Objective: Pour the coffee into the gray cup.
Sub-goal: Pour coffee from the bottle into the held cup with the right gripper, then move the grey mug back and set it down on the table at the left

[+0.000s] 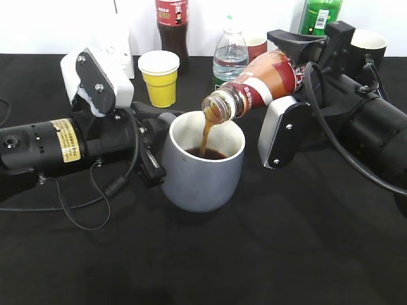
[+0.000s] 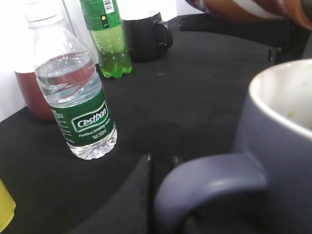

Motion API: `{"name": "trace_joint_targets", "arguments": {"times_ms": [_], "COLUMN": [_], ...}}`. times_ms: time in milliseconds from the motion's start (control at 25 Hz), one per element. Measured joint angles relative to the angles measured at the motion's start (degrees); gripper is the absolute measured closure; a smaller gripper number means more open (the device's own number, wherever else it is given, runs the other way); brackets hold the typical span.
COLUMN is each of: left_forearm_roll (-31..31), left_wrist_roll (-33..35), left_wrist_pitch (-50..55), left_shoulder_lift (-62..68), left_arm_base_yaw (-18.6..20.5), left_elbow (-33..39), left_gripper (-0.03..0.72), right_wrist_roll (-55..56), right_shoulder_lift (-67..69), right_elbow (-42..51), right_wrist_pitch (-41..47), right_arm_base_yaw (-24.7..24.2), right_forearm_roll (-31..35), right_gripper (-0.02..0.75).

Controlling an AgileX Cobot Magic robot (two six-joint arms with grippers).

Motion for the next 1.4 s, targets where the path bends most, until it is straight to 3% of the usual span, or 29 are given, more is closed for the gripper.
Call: {"name": "trace_joint_targets", "arguments": {"times_ms": [440, 640, 920, 1080, 1200, 1400], "left_forearm_roll": [0.00, -0.33, -1.50, -3.17, -10.09, -13.00], "left_wrist_roll": [0.00, 0.00, 0.00, 0.00, 2.73, 3.44], "left_wrist_pitch": [0.06, -2.56, -4.68, -4.49, -2.81, -1.72], "left_shoulder_lift": [0.26, 0.26, 0.26, 0.26, 0.56, 3.13], "left_arm_base_yaw": [0.00, 0.00, 0.00, 0.00, 0.26, 5.35], "left_elbow": [0.00, 0.00, 0.00, 0.00, 0.00, 0.00], "left_gripper": [0.622, 0.622, 0.622, 0.622, 0.622, 0.622], "right_wrist_roll": [0.17, 7.70, 28.37, 54.90, 74.52, 78.47], "right_shoulder_lift": [0.00, 0.00, 0.00, 0.00, 0.00, 0.00], "right_elbow": [0.00, 0.00, 0.00, 0.00, 0.00, 0.00], "right_wrist_pitch": [-0.01, -0.01, -0.01, -0.01, 0.04, 0.86], "right_arm_base_yaw": [0.00, 0.00, 0.00, 0.00, 0.00, 0.00], "right_forearm_roll": [0.00, 0.00, 0.00, 0.05, 0.22, 0.24], "right_gripper": [0.209, 0.209, 0.209, 0.209, 0.209, 0.209]}}
